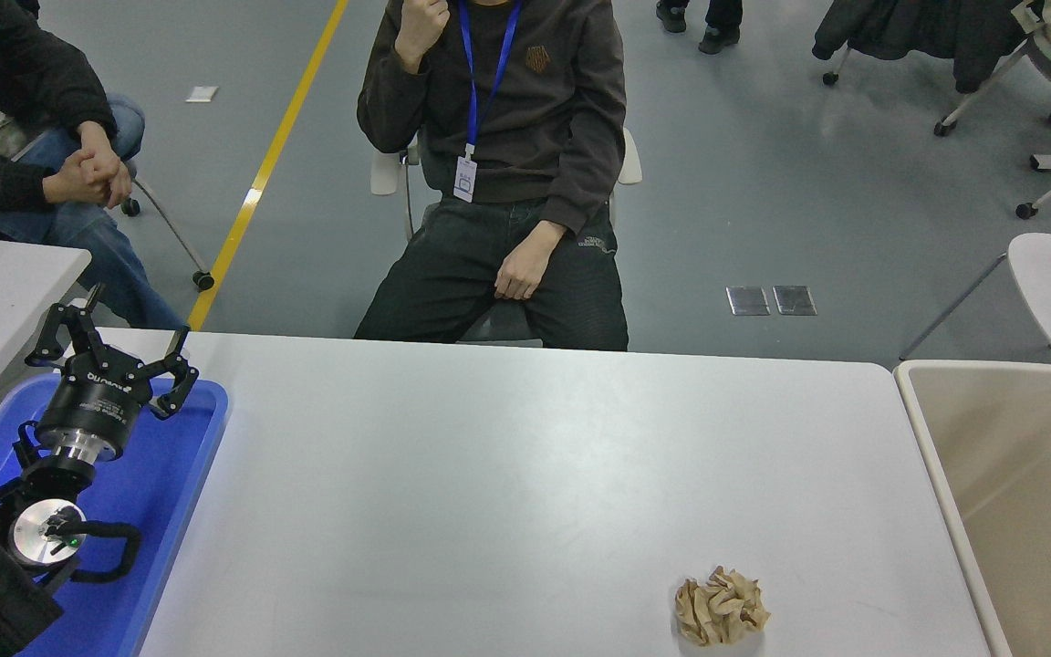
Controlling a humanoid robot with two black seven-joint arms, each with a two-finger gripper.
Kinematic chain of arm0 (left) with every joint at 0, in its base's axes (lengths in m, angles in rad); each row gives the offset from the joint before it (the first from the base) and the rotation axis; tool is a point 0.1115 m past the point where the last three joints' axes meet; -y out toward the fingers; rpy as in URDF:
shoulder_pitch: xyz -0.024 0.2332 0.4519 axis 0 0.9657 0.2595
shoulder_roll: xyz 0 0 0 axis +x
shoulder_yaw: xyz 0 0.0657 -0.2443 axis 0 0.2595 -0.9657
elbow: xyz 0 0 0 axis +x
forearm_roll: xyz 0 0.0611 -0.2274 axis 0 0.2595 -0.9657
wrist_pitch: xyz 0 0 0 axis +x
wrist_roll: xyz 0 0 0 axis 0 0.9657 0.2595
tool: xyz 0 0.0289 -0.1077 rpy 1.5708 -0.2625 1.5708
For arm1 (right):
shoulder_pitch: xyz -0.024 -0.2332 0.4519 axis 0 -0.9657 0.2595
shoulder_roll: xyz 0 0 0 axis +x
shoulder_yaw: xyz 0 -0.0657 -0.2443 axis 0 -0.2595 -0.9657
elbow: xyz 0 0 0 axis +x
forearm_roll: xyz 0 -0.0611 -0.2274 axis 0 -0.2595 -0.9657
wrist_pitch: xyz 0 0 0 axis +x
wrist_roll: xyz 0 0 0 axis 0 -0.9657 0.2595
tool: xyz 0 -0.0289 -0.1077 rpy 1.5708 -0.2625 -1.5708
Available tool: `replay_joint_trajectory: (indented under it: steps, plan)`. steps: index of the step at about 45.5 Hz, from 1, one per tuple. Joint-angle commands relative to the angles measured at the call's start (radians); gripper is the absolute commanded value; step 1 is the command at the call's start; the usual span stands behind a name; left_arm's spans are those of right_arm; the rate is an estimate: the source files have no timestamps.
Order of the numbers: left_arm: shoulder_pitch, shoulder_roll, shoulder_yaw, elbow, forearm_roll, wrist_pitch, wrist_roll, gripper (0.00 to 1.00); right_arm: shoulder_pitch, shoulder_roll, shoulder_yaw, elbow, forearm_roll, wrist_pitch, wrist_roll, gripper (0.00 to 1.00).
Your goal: Clean the table surface
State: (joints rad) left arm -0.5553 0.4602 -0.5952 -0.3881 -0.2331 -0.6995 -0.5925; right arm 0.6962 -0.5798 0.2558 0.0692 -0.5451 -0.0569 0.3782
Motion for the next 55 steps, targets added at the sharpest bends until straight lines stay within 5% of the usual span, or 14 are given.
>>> replay_joint_trajectory:
  steps: [1, 14, 29, 55]
  plan:
    - [0.0, 0.0, 0.0, 0.0, 0.0, 0.0, 0.0, 1.0, 0.003, -0.023, 0.417, 0.124, 0.071, 0.127, 0.001, 0.96]
    - [0.0, 0.0, 0.0, 0.0, 0.0, 0.0, -0.001, 1.0, -0.06, -0.017, 0.667, 0.306, 0.094, 0.146, -0.007, 0.98]
    - [0.0, 0.0, 0.0, 0.0, 0.0, 0.0, -0.001, 1.0, -0.205, 0.054, 0.844, 0.504, 0.399, 0.315, -0.005, 0.98]
    - [0.0, 0.0, 0.0, 0.0, 0.0, 0.0, 0.0, 1.0, -0.241, 0.302, 0.935, 0.616, 0.353, 0.313, 0.008, 0.99]
